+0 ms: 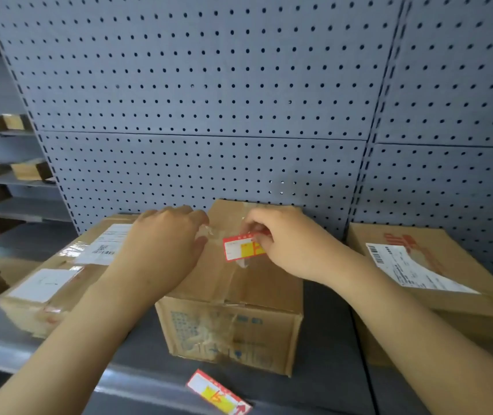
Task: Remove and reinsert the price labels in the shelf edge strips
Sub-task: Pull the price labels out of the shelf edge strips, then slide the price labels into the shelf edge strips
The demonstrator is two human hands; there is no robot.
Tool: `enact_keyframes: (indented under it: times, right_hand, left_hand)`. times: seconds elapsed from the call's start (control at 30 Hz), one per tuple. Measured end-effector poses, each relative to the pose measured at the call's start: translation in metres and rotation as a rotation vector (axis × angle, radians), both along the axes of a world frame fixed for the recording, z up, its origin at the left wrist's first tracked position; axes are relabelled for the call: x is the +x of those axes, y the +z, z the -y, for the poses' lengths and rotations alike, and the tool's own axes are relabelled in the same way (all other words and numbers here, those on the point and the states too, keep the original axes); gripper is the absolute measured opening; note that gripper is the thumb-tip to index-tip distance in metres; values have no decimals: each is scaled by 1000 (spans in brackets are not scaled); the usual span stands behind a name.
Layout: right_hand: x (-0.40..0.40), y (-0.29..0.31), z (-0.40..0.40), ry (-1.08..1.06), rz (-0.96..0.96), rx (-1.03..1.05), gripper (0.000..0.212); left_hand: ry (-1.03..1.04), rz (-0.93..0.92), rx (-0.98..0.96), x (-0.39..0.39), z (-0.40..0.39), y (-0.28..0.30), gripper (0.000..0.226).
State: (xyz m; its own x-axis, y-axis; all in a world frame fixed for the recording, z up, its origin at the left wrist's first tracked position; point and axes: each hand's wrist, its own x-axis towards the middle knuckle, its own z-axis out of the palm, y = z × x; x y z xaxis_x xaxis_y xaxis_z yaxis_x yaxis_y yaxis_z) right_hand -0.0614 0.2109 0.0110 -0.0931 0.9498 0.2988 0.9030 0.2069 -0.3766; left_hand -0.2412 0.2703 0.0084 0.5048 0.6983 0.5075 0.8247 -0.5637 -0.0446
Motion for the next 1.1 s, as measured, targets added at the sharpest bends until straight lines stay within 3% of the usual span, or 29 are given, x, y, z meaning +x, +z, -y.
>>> enact_keyframes:
  times: [0.33,0.67,0.83,1.1]
  right_hand:
    - [42,-13,137,-479,49,176,15]
    - [133,-31,372,-957,135,-1,26]
    - [167,-57,507,-1111,113,-105,29]
    - [226,-84,663,-1241,23,-152,31]
  left_hand:
    - [-470,-85,-25,65,91,8,34]
    - [-961,-228,-44,226,265,-15,31]
    - [-1210,-253,-177,302,382,-44,31]
    - [-1348,-293,-296,395,524,-80,35]
